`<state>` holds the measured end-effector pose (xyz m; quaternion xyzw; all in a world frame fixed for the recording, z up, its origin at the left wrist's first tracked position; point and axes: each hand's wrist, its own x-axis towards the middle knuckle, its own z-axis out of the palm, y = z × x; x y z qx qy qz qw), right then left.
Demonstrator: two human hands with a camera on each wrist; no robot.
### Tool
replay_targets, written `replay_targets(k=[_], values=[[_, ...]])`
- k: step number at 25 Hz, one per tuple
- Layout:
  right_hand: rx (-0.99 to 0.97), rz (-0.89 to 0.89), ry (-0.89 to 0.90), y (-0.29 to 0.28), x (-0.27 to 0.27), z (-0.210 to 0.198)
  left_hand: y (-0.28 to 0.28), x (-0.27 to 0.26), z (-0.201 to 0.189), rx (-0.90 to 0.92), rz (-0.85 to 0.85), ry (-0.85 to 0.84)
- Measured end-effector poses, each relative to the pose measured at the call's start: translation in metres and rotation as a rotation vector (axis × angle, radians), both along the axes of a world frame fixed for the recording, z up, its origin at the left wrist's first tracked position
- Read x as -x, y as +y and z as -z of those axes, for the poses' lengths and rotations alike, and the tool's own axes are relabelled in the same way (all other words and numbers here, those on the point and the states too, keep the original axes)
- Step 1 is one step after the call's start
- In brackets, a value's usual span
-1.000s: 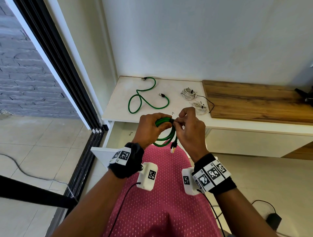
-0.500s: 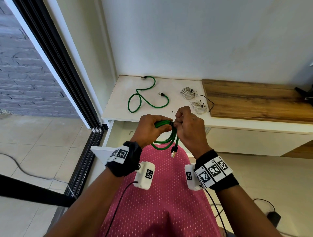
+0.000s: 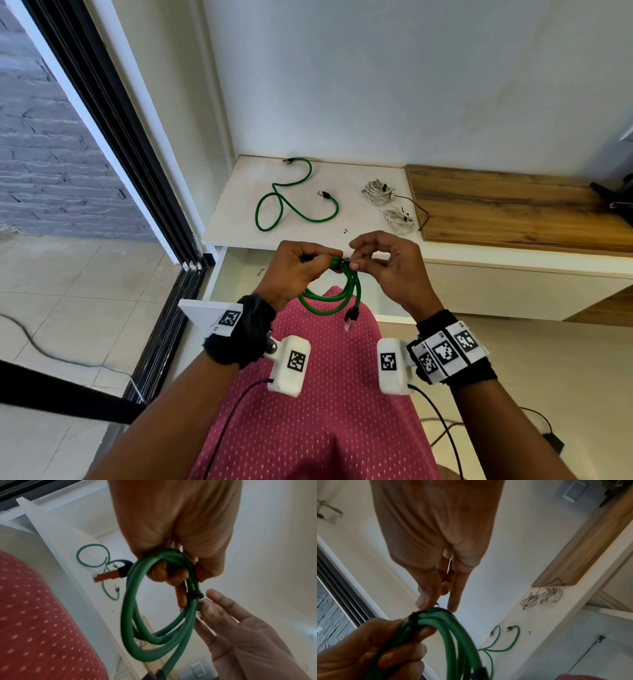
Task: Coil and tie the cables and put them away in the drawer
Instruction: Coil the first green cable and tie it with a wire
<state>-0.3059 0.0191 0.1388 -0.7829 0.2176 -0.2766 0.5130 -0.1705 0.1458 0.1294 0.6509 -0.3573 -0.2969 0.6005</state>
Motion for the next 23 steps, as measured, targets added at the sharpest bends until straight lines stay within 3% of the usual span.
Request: replay_targets(k=[4, 8, 14, 20, 23], values=[[0.049, 0.035, 0.060, 0.001, -0.003, -0.004, -0.002, 0.005, -0.007, 0.002, 0.017, 0.025], [0.303, 0.026, 0.115, 0.007, -0.010, -0.016, -0.003, 0.004, -0.005, 0.010, 0.001, 0.055], [0.402, 0.102, -0.046, 0.014, -0.014, -0.009, -0.006, 0.001, -0.007, 0.007, 0.014, 0.061], [0.112, 0.116, -0.127, 0.006, -0.009, -0.009, -0.003, -0.003, -0.006, 0.054, 0.060, 0.201], [-0.030, -0.010, -0.093, -0.011, -0.005, -0.012, -0.001, -0.007, -0.003, 0.059, 0.129, 0.220]])
